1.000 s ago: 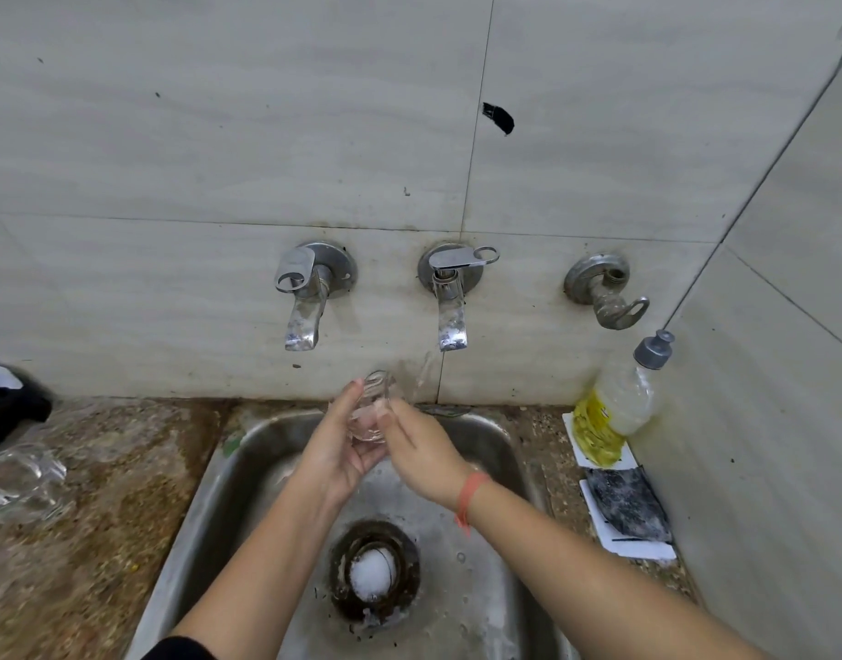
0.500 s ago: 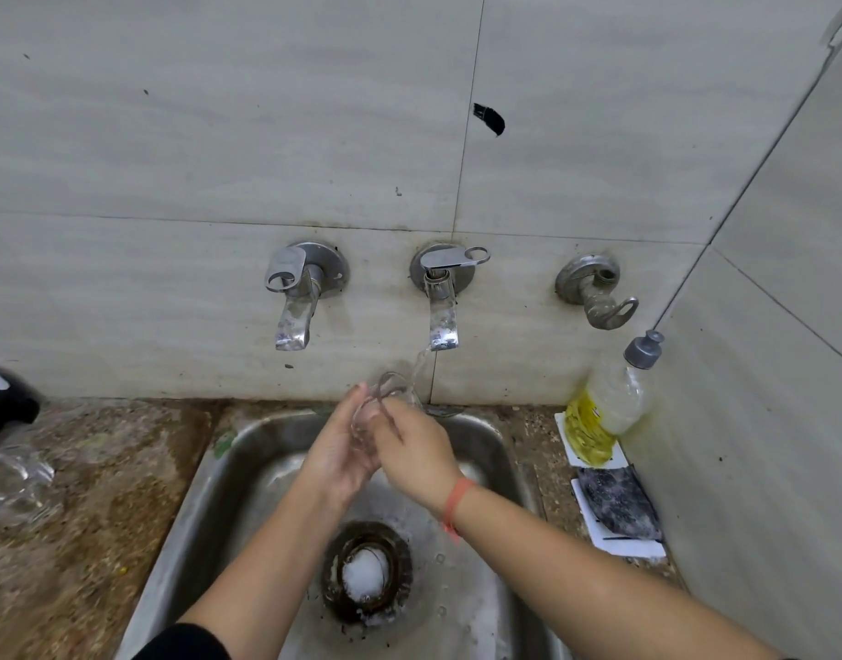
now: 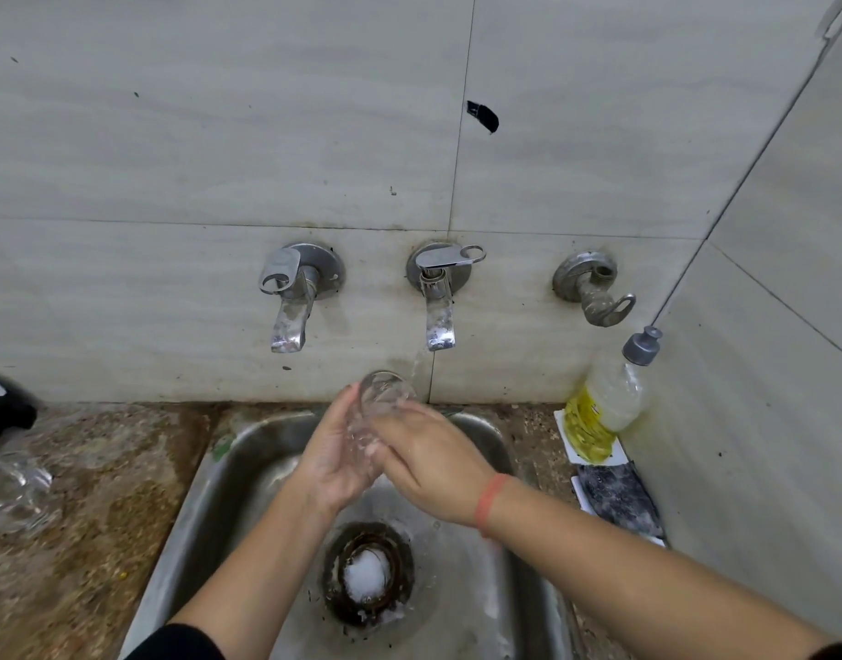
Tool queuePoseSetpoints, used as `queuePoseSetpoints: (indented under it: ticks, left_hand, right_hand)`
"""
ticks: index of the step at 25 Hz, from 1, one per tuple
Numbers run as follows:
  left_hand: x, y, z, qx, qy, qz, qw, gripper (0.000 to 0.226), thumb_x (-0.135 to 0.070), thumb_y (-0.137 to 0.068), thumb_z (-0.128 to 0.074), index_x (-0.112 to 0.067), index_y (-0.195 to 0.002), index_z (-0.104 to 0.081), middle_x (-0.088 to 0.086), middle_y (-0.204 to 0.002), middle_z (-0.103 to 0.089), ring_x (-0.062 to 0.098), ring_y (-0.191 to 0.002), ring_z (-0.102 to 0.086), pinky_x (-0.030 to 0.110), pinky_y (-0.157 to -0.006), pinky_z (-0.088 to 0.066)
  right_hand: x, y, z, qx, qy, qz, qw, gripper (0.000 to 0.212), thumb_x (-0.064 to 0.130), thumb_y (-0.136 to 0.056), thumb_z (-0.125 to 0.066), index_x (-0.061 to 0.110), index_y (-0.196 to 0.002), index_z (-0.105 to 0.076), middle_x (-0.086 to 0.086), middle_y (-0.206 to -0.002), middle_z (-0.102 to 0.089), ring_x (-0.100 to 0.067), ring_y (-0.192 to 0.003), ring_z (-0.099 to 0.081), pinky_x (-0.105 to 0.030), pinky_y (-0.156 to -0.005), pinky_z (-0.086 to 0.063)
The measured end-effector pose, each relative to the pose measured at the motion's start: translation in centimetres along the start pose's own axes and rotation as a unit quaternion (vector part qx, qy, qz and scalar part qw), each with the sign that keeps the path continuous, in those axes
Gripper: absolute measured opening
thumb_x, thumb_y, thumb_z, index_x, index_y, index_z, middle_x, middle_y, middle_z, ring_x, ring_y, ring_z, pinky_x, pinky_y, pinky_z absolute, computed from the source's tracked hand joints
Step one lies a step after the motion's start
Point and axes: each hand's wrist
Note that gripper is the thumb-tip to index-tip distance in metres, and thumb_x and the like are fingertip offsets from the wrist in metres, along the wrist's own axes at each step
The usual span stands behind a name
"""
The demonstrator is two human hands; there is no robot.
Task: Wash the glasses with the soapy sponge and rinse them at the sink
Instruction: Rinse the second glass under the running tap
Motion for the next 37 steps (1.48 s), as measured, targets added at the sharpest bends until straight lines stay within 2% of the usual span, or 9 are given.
queuePoseSetpoints:
  ticks: [2,4,7,9,14,18,21,32,37]
  left_hand:
    - [-0.5,0.3,0.4,0.05,0.005,0.065,0.997,0.042,-0.04,-0.073,-0.078,-0.008,-0.099,-0.073,0.011,-0.097,-0.068,0.023,-0.076,-0.069,0.035,-0.06,-0.06]
    - [-0.7,0.3,0.3,0.061,-0.012,0.104,0.993,0.051,-0.043,-0.078,-0.073,-0.005,-0.112,-0.066,0.012,-0.097,-0.067,0.023,-0.076,-0.067,0.038,-0.063,-0.059]
    - [0.1,-0.2,-1.3,0.027,0.021,0.055,0.998,0.036,-0.036,-0.096,-0.047,-0.005,-0.105,-0.063,0.011,-0.089,-0.069,0.02,-0.072,-0.066,0.032,-0.061,-0.058]
    - [0.6,-0.7,-2.2,-0.016,0.039,-0.017,0.999,0.025,-0.022,-0.097,-0.044,-0.006,-0.099,-0.063,0.011,-0.082,-0.071,0.019,-0.068,-0.069,0.027,-0.054,-0.057]
    - [1.3,-1.2,-3.4,-0.085,-0.148,-0.145,0.975,0.025,-0.02,-0.097,-0.049,-0.006,-0.101,-0.068,0.011,-0.092,-0.073,0.02,-0.078,-0.07,0.026,-0.063,-0.055]
    - [1.5,-0.9,-4.1,-0.072,-0.37,-0.241,0.894,0.026,-0.007,-0.078,-0.074,-0.01,-0.103,-0.067,0.003,-0.1,-0.071,0.007,-0.089,-0.066,0.019,-0.079,-0.05]
    - [1.5,-0.7,-3.6,-0.029,-0.49,-0.221,0.843,0.056,-0.005,-0.067,-0.083,-0.021,-0.116,-0.058,-0.006,-0.102,-0.069,-0.002,-0.093,-0.065,0.011,-0.079,-0.048]
    - [-0.1,0.9,-1.0,-0.065,-0.376,-0.194,0.904,0.071,-0.004,-0.056,-0.083,-0.022,-0.119,-0.057,0.004,-0.105,-0.071,0.02,-0.1,-0.068,0.025,-0.074,-0.055]
    - [-0.4,1.2,0.3,-0.15,-0.258,-0.187,0.936,0.056,-0.004,-0.068,-0.081,-0.013,-0.118,-0.059,0.01,-0.099,-0.072,0.021,-0.084,-0.07,0.034,-0.073,-0.057]
  right_hand:
    - [-2.7,1.0,0.6,-0.027,0.132,0.174,0.976,0.029,0.028,-0.1,-0.042,0.01,-0.098,-0.065,-0.005,-0.103,-0.068,-0.021,-0.112,-0.058,-0.038,-0.114,-0.03]
    - [-3.7,1.4,0.5,-0.072,0.143,0.195,0.968,0.031,0.022,-0.099,-0.04,0.008,-0.084,-0.063,-0.005,-0.089,-0.066,-0.022,-0.099,-0.061,-0.04,-0.112,-0.033]
    - [-1.5,1.0,-0.9,-0.111,0.007,-0.005,0.994,0.035,0.024,-0.097,-0.034,0.008,-0.079,-0.058,-0.006,-0.074,-0.059,-0.023,-0.076,-0.055,-0.039,-0.089,-0.047]
    - [0.1,0.2,-1.4,-0.125,-0.17,-0.197,0.958,0.037,0.029,-0.094,-0.032,0.008,-0.08,-0.06,-0.006,-0.075,-0.063,-0.022,-0.074,-0.058,-0.039,-0.075,-0.049]
    - [0.4,-0.5,-0.4,-0.184,-0.497,-0.456,0.715,0.034,0.017,-0.102,-0.034,0.009,-0.081,-0.059,-0.005,-0.068,-0.066,-0.014,-0.065,-0.062,-0.022,-0.064,-0.049]
    - [-1.1,-0.6,0.6,-0.16,-0.691,-0.546,0.445,0.037,0.019,-0.102,-0.029,0.012,-0.076,-0.055,0.002,-0.047,-0.054,-0.009,-0.039,-0.049,-0.021,-0.048,-0.044]
    - [-2.0,-0.2,0.8,-0.139,-0.727,-0.575,0.347,0.032,0.01,-0.097,-0.031,0.007,-0.076,-0.055,-0.001,-0.042,-0.055,-0.01,-0.031,-0.049,-0.017,-0.043,-0.047]
    - [-1.1,-1.8,1.5,-0.053,-0.762,-0.523,0.379,0.043,0.016,-0.102,-0.03,-0.003,-0.087,-0.064,-0.01,-0.067,-0.071,-0.019,-0.055,-0.069,-0.031,-0.061,-0.057]
    - [-0.5,-3.0,2.1,0.061,-0.634,-0.483,0.601,0.016,0.011,-0.096,-0.048,0.008,-0.096,-0.064,-0.007,-0.089,-0.066,-0.016,-0.081,-0.061,-0.03,-0.084,-0.051]
Point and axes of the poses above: each hand's wrist, its own y-axis away from the middle knuckle, its own z-axis out of the back of the hand, x = y × z
